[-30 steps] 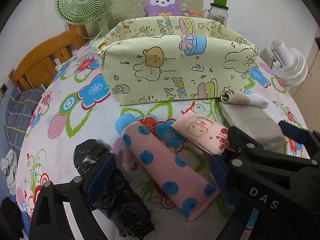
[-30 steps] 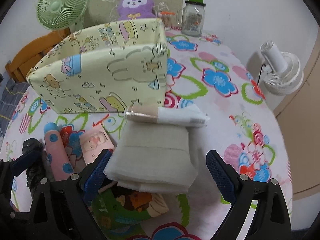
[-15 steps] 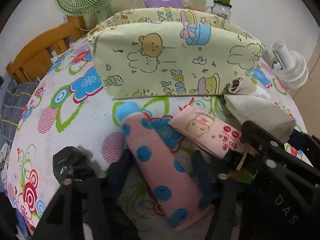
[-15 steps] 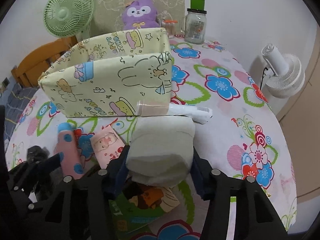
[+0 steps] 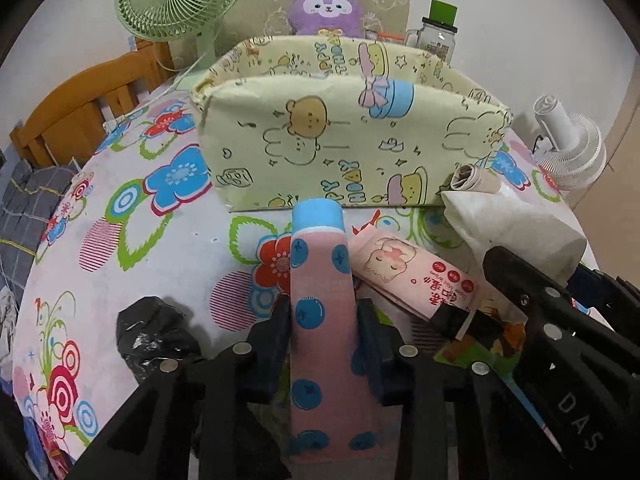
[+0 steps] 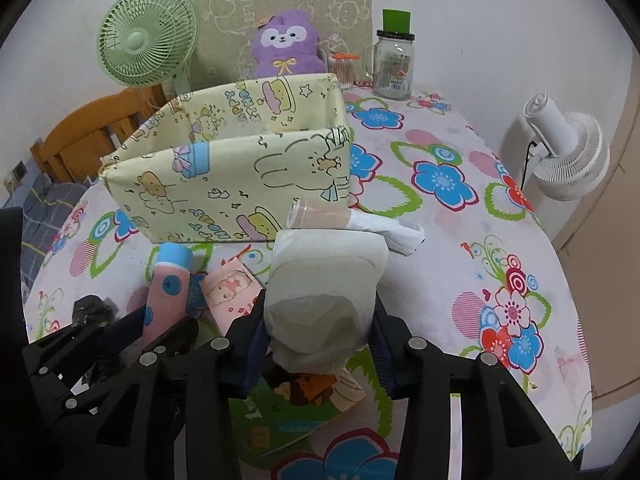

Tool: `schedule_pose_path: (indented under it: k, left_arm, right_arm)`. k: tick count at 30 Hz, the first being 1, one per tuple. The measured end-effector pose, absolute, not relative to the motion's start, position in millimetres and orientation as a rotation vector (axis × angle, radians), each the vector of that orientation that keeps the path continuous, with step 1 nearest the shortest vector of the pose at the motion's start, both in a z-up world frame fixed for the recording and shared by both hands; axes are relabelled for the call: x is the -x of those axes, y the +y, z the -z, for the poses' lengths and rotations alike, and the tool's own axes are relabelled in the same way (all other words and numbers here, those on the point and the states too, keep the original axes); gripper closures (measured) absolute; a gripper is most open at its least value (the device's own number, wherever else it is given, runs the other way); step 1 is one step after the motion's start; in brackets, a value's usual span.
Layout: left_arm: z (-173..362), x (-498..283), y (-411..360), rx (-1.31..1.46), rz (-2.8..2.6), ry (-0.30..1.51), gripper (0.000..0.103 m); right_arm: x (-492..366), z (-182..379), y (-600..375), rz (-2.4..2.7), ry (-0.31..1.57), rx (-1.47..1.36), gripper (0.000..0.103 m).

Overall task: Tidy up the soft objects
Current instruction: 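Grasp the pink tube with the left tool while the right tool grasps the white cloth, then lift the pink tube with the left tool while the right tool carries the cloth over the box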

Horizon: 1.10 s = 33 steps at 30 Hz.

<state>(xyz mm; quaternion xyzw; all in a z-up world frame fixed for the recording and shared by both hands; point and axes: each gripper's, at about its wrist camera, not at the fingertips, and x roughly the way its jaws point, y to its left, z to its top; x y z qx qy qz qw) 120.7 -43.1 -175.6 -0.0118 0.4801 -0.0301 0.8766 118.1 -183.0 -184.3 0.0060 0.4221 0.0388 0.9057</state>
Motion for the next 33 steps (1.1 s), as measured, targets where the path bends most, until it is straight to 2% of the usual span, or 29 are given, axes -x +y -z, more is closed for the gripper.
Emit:
schedule_pose_path:
  k: [33]
  left_arm:
    - [88,-75,-50,-0.001,0.069,0.815,0.070]
  right_arm:
    - [-66,98,-178,-0.126,0.691,-0.008,0.055]
